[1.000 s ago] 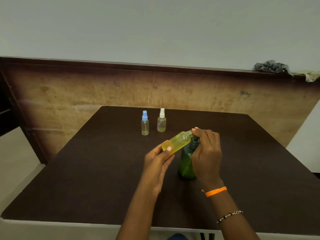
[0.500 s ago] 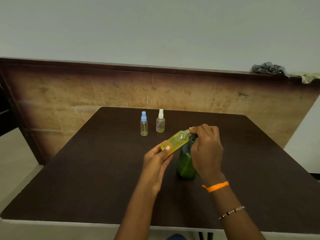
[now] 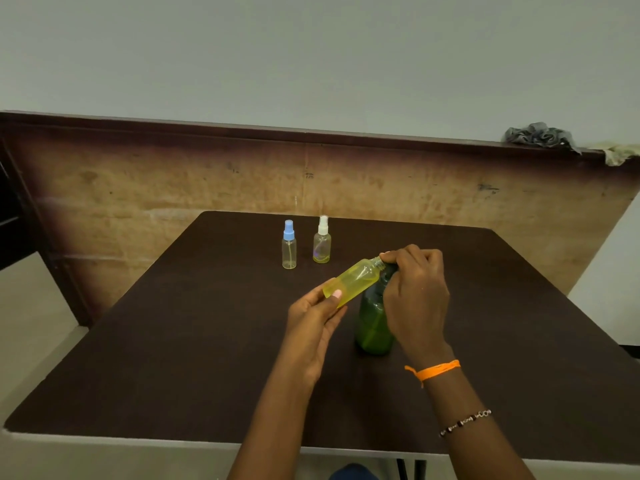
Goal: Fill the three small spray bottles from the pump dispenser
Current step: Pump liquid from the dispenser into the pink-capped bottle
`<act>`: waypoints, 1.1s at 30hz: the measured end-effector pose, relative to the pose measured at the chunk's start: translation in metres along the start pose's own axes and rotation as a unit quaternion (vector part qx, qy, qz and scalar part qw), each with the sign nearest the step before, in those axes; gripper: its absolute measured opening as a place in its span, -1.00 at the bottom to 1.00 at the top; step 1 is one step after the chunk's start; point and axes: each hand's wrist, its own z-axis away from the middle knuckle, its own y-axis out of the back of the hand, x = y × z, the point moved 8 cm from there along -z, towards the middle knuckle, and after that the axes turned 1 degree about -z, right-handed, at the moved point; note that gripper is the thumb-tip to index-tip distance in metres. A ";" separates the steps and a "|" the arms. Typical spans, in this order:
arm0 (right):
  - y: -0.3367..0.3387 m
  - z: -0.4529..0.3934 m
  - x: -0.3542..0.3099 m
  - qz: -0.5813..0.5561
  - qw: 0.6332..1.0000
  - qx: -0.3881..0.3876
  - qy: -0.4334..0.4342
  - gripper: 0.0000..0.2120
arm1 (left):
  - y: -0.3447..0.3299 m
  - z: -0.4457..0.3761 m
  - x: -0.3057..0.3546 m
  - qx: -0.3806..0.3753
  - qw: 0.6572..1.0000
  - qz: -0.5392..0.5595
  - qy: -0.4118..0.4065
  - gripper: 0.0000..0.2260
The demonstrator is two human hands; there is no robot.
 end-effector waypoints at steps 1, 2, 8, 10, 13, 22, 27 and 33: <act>-0.002 0.005 0.002 -0.002 1.000 0.003 -0.003 -0.62 | 0.001 -0.001 -0.002 0.001 1.000 0.001 0.001 -0.76; -0.003 0.011 0.003 0.002 1.000 0.008 0.000 -0.63 | 0.002 -0.001 -0.004 0.002 1.000 0.003 0.003 -0.75; -0.008 0.012 0.005 0.013 1.000 0.010 0.012 -0.67 | 0.003 -0.001 -0.005 0.005 1.000 0.008 0.009 -0.76; -0.005 0.005 0.002 0.020 1.000 0.002 0.021 -0.66 | 0.001 -0.002 -0.002 0.004 1.000 0.006 0.004 -0.77; 0.001 -0.004 -0.001 0.021 1.000 -0.001 0.020 -0.65 | 0.000 -0.002 0.000 0.004 1.000 0.007 0.000 -0.75; -0.006 0.017 0.006 -0.024 0.999 0.047 0.000 -0.67 | 0.003 0.000 -0.007 0.007 1.000 0.007 0.014 -0.77; -0.001 0.002 0.001 0.008 0.999 0.027 0.019 -0.67 | -0.001 0.000 0.001 0.006 1.000 0.003 0.006 -0.77; -0.005 0.015 0.006 -0.019 0.999 0.032 0.003 -0.65 | 0.002 -0.001 -0.008 0.009 1.000 0.014 0.009 -0.78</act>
